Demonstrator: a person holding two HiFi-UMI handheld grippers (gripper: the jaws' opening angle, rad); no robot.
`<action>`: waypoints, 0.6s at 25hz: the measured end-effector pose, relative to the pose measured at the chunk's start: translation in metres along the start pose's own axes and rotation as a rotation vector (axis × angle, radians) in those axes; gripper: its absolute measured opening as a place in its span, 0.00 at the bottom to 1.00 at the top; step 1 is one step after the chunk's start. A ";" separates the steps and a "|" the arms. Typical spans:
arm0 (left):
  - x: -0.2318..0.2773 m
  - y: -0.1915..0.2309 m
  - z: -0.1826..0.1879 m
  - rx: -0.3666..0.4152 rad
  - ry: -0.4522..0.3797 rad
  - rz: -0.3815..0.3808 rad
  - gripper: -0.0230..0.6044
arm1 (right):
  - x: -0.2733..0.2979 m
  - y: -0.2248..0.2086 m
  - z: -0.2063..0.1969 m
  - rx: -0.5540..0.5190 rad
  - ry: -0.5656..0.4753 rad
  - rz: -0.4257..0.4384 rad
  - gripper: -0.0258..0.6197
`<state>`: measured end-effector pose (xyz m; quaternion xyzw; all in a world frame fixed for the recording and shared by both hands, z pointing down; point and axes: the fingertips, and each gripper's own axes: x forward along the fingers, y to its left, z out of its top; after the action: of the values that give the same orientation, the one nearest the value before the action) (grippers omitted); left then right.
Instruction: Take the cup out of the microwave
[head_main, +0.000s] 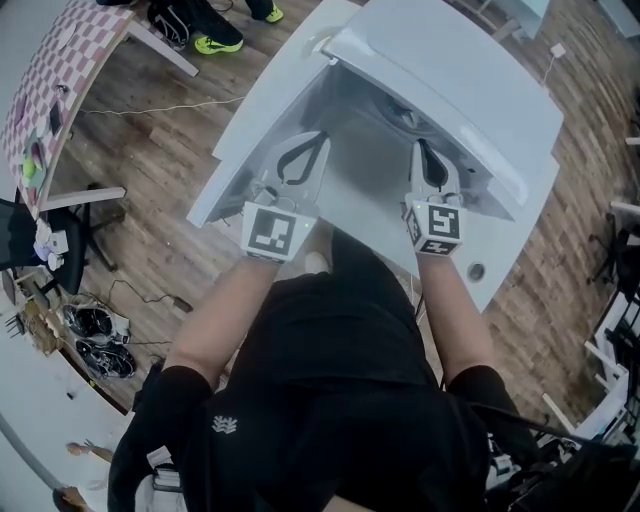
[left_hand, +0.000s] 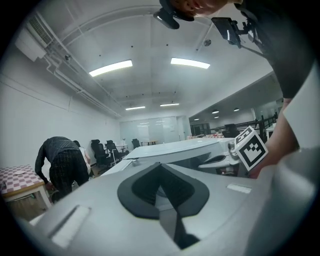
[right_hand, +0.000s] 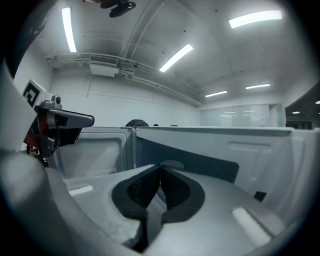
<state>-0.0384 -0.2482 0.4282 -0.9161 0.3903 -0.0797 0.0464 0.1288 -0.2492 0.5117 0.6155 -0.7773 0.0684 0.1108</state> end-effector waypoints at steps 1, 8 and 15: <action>0.003 0.001 -0.002 0.002 0.006 -0.004 0.04 | 0.005 0.000 -0.004 -0.002 0.007 0.001 0.05; 0.028 0.001 -0.023 -0.006 0.050 -0.041 0.04 | 0.039 -0.013 -0.032 -0.027 0.052 -0.014 0.26; 0.046 0.004 -0.041 -0.028 0.044 -0.046 0.04 | 0.068 -0.017 -0.050 -0.031 0.066 -0.010 0.51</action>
<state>-0.0174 -0.2856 0.4727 -0.9233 0.3712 -0.0956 0.0230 0.1351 -0.3052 0.5767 0.6148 -0.7713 0.0761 0.1462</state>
